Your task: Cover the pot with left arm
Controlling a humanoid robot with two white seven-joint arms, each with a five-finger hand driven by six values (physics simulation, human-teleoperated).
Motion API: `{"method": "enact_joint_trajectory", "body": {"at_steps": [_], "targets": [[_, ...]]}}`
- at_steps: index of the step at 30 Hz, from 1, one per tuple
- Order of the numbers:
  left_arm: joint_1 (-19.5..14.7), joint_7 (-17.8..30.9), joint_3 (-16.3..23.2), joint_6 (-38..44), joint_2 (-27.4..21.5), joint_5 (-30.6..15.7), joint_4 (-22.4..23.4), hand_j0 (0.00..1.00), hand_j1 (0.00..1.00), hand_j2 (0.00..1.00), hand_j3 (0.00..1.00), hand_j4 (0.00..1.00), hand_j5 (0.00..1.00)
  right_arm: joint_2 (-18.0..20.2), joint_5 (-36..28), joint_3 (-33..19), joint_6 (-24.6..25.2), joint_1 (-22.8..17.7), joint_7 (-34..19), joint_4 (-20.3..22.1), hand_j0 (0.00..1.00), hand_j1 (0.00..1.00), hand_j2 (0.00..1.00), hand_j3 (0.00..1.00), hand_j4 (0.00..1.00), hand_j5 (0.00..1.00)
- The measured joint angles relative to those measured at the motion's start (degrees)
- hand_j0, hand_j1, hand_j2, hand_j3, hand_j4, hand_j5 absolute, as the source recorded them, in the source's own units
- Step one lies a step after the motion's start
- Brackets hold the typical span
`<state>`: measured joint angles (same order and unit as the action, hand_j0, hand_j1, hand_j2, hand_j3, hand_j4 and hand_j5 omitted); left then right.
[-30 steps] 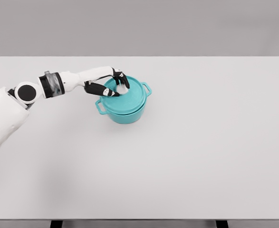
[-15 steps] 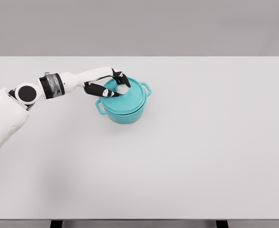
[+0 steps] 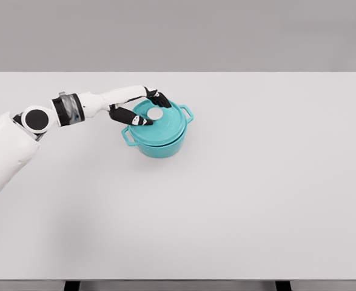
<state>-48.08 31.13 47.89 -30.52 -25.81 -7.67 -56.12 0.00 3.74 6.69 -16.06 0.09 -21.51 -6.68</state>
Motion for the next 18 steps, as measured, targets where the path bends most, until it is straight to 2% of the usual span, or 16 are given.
{"method": "enact_joint_trajectory", "body": {"at_steps": [3,18], "targets": [[0.0,0.0,0.0,0.0,0.0,-0.1,0.0,0.83,0.83,0.83,0.83,0.83,0.83,0.0,0.0,0.0,0.0,0.0,0.0,0.0,1.0,1.0,1.0,1.0,1.0,1.0],[-0.2,0.1,0.0,-0.2,-0.5,-2.6,-0.7,0.86,0.86,0.86,0.86,0.86,0.86,0.0,0.0,0.0,0.0,0.0,0.0,0.0,1.0,1.0,1.0,1.0,1.0,1.0]]}}
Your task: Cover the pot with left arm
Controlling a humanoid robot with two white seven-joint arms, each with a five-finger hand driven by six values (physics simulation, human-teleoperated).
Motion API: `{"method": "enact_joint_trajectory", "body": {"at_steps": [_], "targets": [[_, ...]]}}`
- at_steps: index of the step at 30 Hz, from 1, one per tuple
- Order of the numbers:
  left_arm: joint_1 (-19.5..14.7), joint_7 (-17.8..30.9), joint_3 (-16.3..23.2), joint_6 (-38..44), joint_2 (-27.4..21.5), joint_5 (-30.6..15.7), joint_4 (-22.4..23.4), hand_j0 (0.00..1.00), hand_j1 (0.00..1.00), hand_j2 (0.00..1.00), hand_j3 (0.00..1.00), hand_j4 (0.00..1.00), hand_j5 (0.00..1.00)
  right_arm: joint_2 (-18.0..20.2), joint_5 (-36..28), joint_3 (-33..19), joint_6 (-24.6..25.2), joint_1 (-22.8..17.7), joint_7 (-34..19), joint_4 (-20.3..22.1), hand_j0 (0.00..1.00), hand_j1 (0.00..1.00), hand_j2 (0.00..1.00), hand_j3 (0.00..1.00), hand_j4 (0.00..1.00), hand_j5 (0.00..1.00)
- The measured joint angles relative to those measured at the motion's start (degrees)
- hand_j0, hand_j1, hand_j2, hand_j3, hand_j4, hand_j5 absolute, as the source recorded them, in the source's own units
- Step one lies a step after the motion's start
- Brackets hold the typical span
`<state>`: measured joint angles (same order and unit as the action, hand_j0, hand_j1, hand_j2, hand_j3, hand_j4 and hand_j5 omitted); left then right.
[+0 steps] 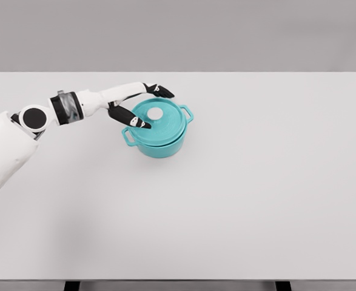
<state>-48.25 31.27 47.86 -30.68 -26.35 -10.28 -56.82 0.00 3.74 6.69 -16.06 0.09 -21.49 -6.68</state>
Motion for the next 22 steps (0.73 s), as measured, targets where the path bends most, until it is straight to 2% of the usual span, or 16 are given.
{"method": "enact_joint_trajectory", "body": {"at_steps": [3,6,8,10,14,16,22], "targets": [[0.1,0.0,0.1,0.0,-0.9,-1.3,-0.9,0.92,0.92,0.92,0.92,0.92,0.92,0.0,0.0,0.0,0.0,0.0,0.0,0.0,1.0,1.0,1.0,1.0,1.0,1.0],[-0.3,0.0,1.8,0.1,-3.6,-4.8,-3.1,0.93,0.93,0.93,0.93,0.93,0.93,0.0,0.0,0.0,0.0,0.0,0.0,0.0,1.0,1.0,1.0,1.0,1.0,1.0],[-0.2,0.0,2.7,0.1,-5.7,-6.6,-4.6,1.0,1.0,1.0,1.0,1.0,1.0,0.0,0.0,0.0,0.0,0.0,0.0,0.0,1.0,1.0,1.0,1.0,1.0,1.0],[0.2,0.0,3.1,0.0,-8.8,-8.3,-6.5,1.0,1.0,1.0,1.0,1.0,1.0,0.0,0.0,0.0,0.0,0.0,0.0,0.0,1.0,1.0,1.0,1.0,1.0,1.0],[0.8,0.2,2.9,-0.2,-19.1,-10.9,-10.4,1.0,1.0,1.0,1.0,1.0,1.0,0.0,0.0,0.0,0.0,0.0,0.0,0.0,1.0,1.0,1.0,1.0,1.0,1.0],[2.4,0.2,2.8,-0.3,-22.3,-11.3,-11.3,1.0,1.0,1.0,1.0,1.0,1.0,0.0,0.0,0.0,0.0,0.0,0.0,0.0,1.0,1.0,1.0,1.0,1.0,1.0],[4.2,0.3,1.6,-0.3,-25.9,-11.8,-12.4,1.0,1.0,1.0,1.0,1.0,1.0,0.0,0.0,0.0,0.0,0.0,0.0,0.0,1.0,1.0,1.0,1.0,1.0,1.0]]}}
